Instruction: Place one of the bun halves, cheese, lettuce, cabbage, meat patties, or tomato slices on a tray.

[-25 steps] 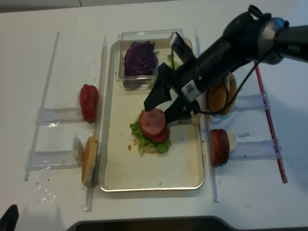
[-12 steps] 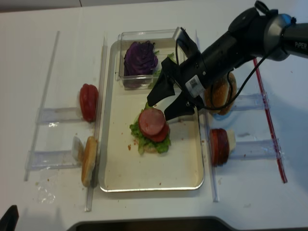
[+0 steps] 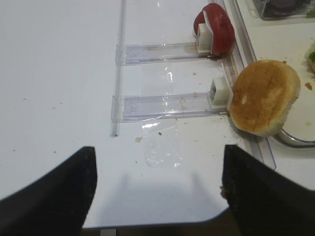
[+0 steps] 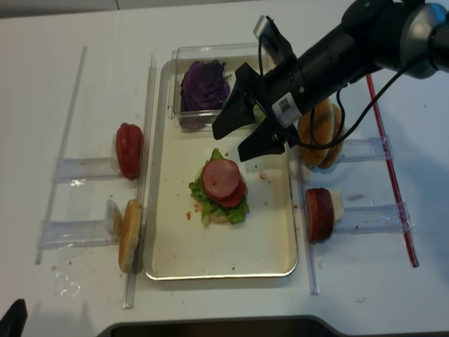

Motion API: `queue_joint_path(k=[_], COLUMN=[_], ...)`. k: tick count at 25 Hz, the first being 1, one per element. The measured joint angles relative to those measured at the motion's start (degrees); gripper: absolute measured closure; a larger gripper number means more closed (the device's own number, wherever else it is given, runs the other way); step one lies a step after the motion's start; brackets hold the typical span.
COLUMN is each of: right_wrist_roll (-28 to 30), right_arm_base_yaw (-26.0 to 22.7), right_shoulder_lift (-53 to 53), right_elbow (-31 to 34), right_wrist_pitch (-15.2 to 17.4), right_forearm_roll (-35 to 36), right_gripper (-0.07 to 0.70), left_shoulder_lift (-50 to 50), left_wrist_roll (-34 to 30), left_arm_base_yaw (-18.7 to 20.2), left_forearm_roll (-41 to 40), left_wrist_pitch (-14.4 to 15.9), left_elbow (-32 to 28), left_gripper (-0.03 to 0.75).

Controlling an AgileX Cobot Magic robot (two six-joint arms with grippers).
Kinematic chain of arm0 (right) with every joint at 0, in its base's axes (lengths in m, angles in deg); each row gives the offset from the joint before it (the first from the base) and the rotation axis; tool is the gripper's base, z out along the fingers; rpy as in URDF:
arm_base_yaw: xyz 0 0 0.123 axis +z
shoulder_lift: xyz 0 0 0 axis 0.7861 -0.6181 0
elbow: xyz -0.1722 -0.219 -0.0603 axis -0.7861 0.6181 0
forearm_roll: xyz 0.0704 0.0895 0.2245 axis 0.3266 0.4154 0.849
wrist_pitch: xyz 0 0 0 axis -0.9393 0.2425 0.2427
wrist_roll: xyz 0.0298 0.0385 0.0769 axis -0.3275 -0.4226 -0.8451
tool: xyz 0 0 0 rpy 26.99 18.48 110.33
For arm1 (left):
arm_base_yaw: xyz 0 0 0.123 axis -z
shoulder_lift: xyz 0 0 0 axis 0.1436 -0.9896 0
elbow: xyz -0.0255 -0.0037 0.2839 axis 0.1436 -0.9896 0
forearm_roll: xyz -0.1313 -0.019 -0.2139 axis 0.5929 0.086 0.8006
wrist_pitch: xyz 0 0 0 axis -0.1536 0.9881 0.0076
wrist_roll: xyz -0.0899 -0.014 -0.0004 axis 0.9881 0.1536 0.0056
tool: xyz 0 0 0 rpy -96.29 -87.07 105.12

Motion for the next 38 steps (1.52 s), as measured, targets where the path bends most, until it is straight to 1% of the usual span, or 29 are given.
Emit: queue_joint_path(k=[6, 9, 15, 18, 22, 27, 29, 38], right_wrist_roll=[-6.61, -9.08, -11.32, -11.45, -12.23, -12.88, -13.98, -17.46], right_arm_base_yaw=[0.00, 0.00, 0.00, 0.00, 0.00, 0.00, 0.00, 0.00], right_shoulder_lift=[2.81, 4.55, 7.93, 9.89, 12.26, 15.66, 16.68, 21.30], right_elbow=[-5.46, -7.73, -9.84, -9.92, -9.92, -9.92, -9.92, -9.92], right_wrist_pitch=[0.45, 0.85, 1.36, 1.61, 2.10, 2.28, 2.46, 3.18], right_forearm_roll=[-6.87, -9.02, -10.31, -13.03, -18.64, -24.50, -27.42, -43.23], right_gripper=[0.089, 0.089, 0.089, 0.089, 0.100, 0.172, 0.187, 0.195], left_shoulder_lift=[0.00, 0.00, 0.00, 0.00, 0.00, 0.00, 0.00, 0.00], left_wrist_roll=[0.00, 0.00, 0.00, 0.00, 0.00, 0.00, 0.00, 0.00], left_arm_base_yaw=[0.00, 0.00, 0.00, 0.00, 0.00, 0.00, 0.00, 0.00], left_forearm_roll=[0.00, 0.00, 0.00, 0.00, 0.00, 0.00, 0.00, 0.00], left_wrist_pitch=[0.00, 0.00, 0.00, 0.00, 0.00, 0.00, 0.00, 0.00], left_elbow=[0.00, 0.00, 0.00, 0.00, 0.00, 0.00, 0.00, 0.00], left_gripper=[0.226, 0.226, 0.226, 0.226, 0.226, 0.226, 0.226, 0.226])
